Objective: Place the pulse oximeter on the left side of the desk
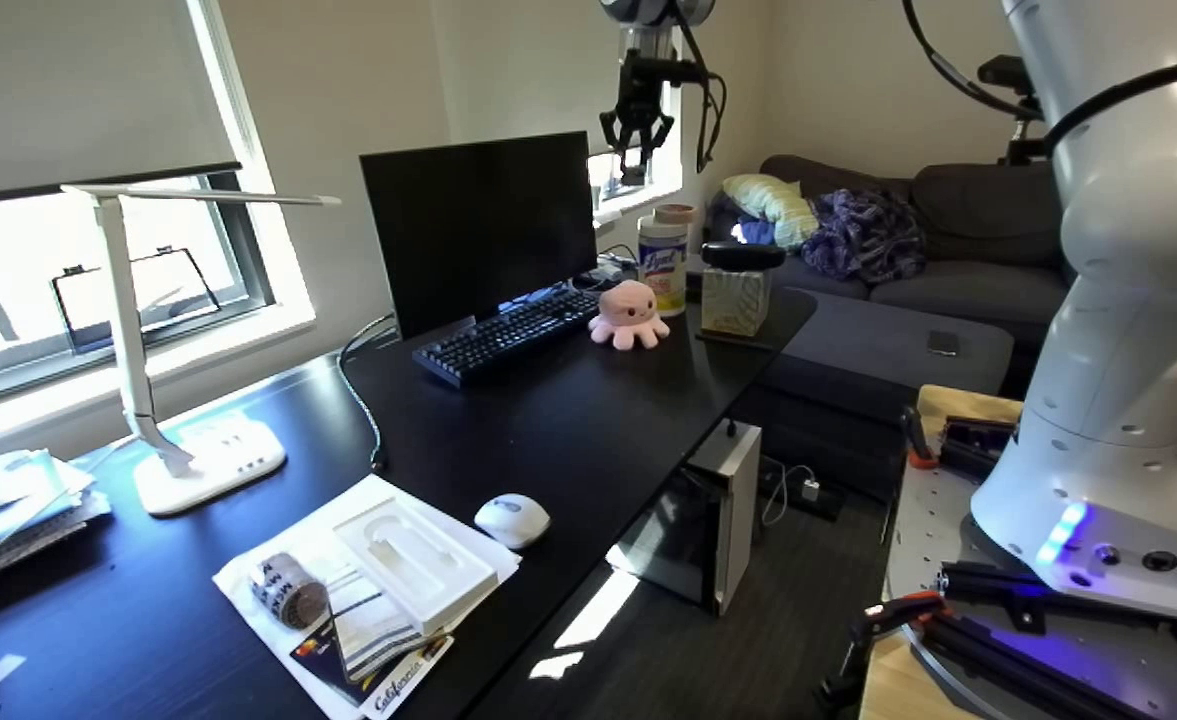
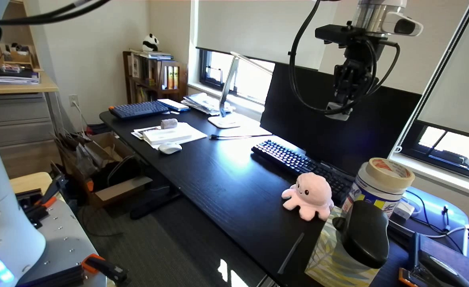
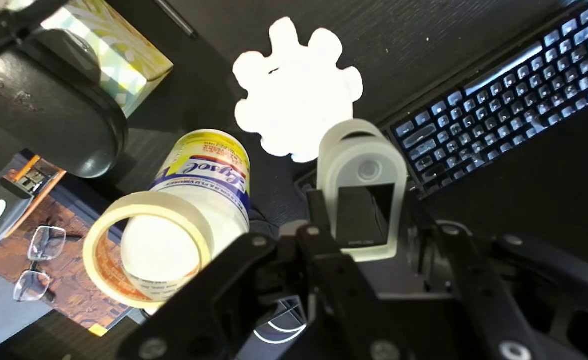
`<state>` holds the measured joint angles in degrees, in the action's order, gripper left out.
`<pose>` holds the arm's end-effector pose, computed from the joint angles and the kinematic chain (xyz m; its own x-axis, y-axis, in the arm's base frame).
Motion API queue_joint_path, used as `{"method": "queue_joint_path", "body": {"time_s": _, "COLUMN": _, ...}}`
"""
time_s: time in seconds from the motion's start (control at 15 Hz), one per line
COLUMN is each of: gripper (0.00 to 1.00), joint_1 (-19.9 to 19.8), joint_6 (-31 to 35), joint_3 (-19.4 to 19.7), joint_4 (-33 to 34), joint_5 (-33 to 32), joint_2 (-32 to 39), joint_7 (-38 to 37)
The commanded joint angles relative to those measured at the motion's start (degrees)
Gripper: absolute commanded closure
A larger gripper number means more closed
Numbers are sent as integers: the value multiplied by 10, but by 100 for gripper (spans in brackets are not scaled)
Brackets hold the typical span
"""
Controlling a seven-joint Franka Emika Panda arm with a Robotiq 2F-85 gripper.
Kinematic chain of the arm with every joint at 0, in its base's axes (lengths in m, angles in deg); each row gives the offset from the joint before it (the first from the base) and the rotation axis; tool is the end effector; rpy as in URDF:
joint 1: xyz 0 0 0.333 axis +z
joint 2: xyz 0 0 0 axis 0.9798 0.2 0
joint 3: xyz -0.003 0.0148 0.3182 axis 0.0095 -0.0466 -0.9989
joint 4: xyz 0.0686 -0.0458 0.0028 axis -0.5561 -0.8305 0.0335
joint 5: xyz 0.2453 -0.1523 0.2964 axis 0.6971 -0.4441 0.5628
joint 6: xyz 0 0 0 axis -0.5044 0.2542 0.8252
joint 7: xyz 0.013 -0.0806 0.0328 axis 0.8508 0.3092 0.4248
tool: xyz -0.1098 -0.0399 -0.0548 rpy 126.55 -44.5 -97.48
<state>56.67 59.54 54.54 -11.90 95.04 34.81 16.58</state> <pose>0.6619 -0.3519 0.4399 0.7364 -0.6741 0.0573 -0.6674 -0.7377 -0.1017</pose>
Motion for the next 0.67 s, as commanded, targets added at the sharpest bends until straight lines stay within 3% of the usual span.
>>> {"method": "queue_joint_path", "body": {"time_s": 0.0, "gripper": 87, "joint_1": 23, "joint_6": 49, "joint_3": -2, "joint_4": -64, "joint_5": -30, "joint_2": -12, "joint_7": 26}}
{"method": "queue_joint_path", "body": {"time_s": 0.6, "gripper": 87, "joint_1": 137, "joint_6": 292, "joint_3": -37, "joint_4": -371, "joint_5": -104, "joint_2": -62, "joint_7": 96}}
